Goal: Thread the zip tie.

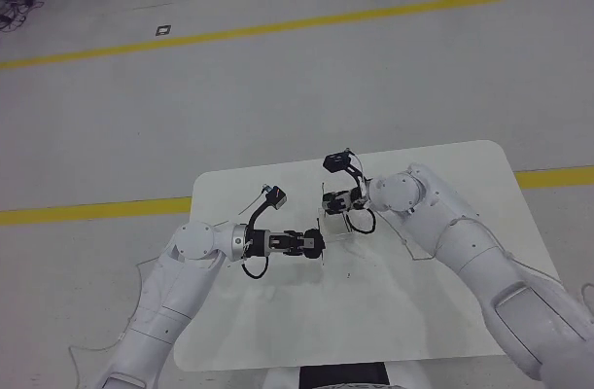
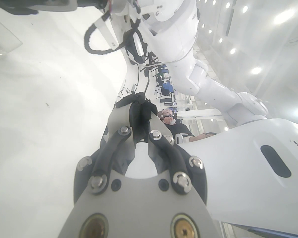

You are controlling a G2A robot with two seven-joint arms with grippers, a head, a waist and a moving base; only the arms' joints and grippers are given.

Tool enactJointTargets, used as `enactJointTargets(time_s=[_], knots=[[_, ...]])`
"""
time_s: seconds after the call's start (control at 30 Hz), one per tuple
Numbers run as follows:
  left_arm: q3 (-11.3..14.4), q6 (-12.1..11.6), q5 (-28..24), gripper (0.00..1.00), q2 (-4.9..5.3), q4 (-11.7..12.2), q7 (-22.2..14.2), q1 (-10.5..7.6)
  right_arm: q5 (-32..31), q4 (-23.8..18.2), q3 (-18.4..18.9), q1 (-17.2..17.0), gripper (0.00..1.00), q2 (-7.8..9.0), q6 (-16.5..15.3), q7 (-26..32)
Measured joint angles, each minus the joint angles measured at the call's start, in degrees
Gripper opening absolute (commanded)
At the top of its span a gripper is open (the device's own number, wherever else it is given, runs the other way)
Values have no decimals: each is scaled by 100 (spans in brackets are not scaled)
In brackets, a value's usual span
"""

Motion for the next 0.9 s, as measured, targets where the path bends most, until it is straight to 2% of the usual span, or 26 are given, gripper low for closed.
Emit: enactJointTargets(time_s=[0.1, 0.2, 0.37, 0.43, 0.9], knots=[[0, 0, 0, 0, 0, 0, 0, 0, -84, -802, 427, -459, 0, 217, -104, 90], [0, 0, 0, 0, 0, 0, 0, 0, -72, -1812, 899, -1045, 0, 448, -154, 186], [0, 0, 0, 0, 0, 0, 0, 0, 343, -2790, 1282, -1616, 0, 695, -146, 341], [0, 0, 0, 0, 0, 0, 0, 0, 436, -2909, 1320, -1678, 0, 746, -146, 361], [23, 24, -34, 0, -3, -22, 38, 22, 430, -2898, 1317, -1671, 0, 744, -147, 358]])
